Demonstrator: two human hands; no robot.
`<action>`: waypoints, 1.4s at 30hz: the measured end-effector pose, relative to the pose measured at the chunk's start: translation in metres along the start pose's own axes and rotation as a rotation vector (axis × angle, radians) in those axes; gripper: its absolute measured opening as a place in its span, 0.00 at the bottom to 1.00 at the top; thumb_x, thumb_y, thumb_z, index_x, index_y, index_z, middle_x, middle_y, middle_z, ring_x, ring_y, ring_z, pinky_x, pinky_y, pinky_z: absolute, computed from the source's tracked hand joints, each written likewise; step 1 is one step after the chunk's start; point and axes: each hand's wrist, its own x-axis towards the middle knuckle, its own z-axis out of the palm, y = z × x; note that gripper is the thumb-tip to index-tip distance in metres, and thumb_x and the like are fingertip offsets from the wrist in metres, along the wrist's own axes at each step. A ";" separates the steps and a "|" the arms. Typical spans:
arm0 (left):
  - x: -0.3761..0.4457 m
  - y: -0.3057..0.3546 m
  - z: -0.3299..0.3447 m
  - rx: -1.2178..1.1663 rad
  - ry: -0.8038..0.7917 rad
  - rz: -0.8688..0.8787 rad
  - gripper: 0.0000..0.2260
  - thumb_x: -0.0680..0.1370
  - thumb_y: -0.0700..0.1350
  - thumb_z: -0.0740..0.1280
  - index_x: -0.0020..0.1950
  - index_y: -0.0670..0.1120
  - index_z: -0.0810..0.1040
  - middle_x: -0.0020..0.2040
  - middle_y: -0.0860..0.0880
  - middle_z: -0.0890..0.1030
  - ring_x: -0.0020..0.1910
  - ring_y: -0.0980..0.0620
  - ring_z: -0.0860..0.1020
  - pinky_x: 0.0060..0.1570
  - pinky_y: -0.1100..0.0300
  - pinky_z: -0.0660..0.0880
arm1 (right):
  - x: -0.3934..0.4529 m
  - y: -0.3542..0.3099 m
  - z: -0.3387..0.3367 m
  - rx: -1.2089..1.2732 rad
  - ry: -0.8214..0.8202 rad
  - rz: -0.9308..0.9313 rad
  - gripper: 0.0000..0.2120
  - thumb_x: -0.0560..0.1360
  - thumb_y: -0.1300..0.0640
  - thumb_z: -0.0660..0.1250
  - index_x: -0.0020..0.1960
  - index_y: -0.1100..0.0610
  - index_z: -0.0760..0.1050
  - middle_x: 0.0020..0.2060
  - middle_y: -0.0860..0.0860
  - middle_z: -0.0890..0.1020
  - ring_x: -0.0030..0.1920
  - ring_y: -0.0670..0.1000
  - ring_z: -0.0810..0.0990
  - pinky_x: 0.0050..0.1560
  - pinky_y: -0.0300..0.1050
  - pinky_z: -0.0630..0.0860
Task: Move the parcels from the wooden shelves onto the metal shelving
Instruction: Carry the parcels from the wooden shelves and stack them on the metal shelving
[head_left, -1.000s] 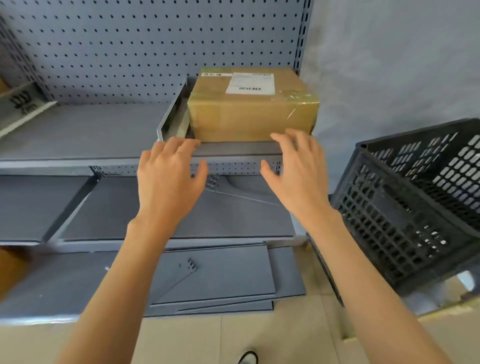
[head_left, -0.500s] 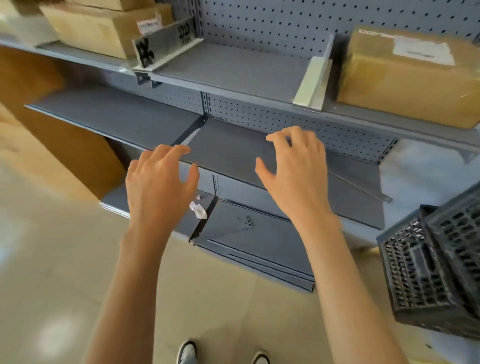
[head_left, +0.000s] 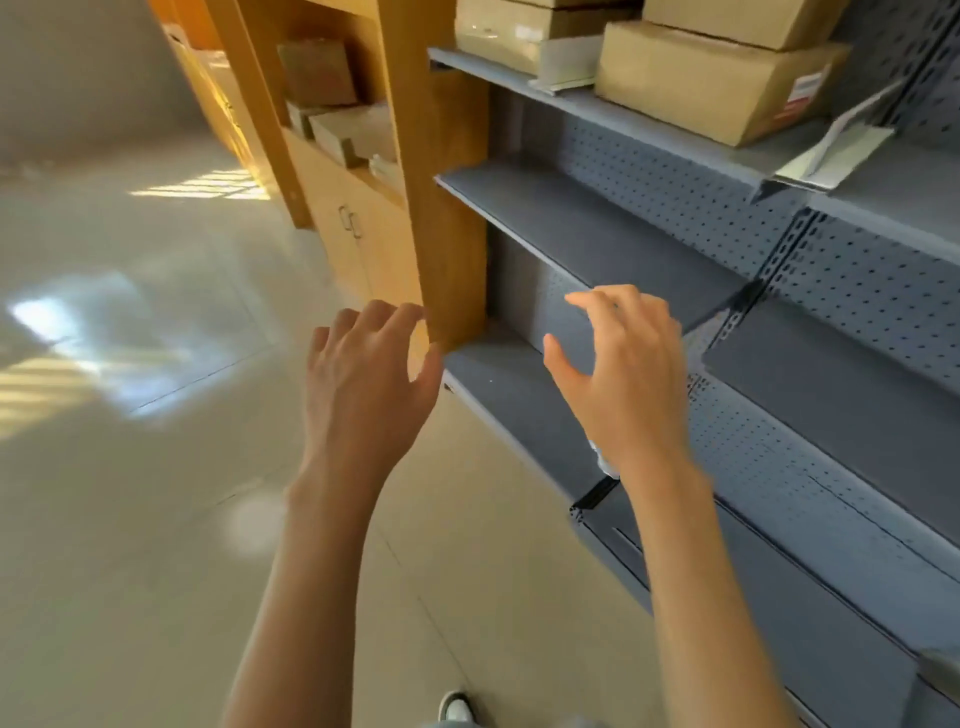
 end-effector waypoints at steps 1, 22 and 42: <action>0.003 -0.021 -0.004 0.018 0.001 -0.037 0.12 0.76 0.47 0.68 0.58 0.45 0.80 0.53 0.44 0.82 0.51 0.40 0.78 0.51 0.48 0.71 | 0.006 -0.018 0.016 0.007 -0.026 -0.020 0.17 0.72 0.50 0.66 0.56 0.60 0.78 0.50 0.55 0.80 0.51 0.58 0.76 0.50 0.50 0.71; 0.202 -0.303 0.042 0.152 0.106 -0.311 0.11 0.74 0.44 0.70 0.55 0.43 0.81 0.49 0.45 0.82 0.47 0.41 0.79 0.48 0.50 0.72 | 0.233 -0.199 0.298 0.136 -0.264 -0.230 0.16 0.75 0.51 0.68 0.59 0.58 0.77 0.55 0.56 0.79 0.57 0.58 0.74 0.57 0.56 0.71; 0.448 -0.572 0.143 0.131 0.046 -0.283 0.11 0.74 0.44 0.71 0.55 0.44 0.81 0.49 0.45 0.83 0.48 0.41 0.79 0.48 0.49 0.73 | 0.441 -0.318 0.574 0.103 -0.352 -0.138 0.16 0.76 0.50 0.66 0.61 0.56 0.76 0.56 0.55 0.78 0.59 0.56 0.72 0.58 0.52 0.69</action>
